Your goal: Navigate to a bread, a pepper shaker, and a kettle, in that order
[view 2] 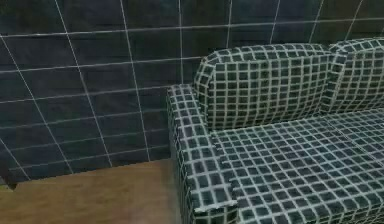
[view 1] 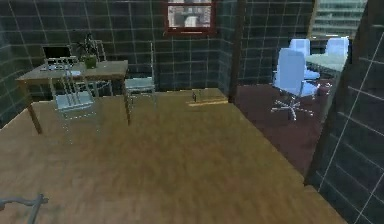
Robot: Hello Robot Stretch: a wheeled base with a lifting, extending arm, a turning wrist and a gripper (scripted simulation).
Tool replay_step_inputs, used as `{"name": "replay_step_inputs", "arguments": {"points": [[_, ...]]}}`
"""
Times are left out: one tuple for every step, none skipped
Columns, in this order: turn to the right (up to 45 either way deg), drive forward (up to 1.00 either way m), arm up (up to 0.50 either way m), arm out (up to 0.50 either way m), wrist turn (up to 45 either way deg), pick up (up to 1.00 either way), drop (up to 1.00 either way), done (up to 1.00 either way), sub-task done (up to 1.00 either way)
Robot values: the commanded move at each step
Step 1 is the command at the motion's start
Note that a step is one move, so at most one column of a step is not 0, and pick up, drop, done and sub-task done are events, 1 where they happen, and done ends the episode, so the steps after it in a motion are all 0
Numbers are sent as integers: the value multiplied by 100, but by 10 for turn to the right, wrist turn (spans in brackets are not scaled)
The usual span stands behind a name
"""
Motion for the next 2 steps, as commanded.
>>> {"name": "replay_step_inputs", "arguments": {"points": [[210, 0, 0, 0, 0, 0, 0, 0, 0], [0, 100, 0, 0, 0, 0, 0, 0, 0]]}}
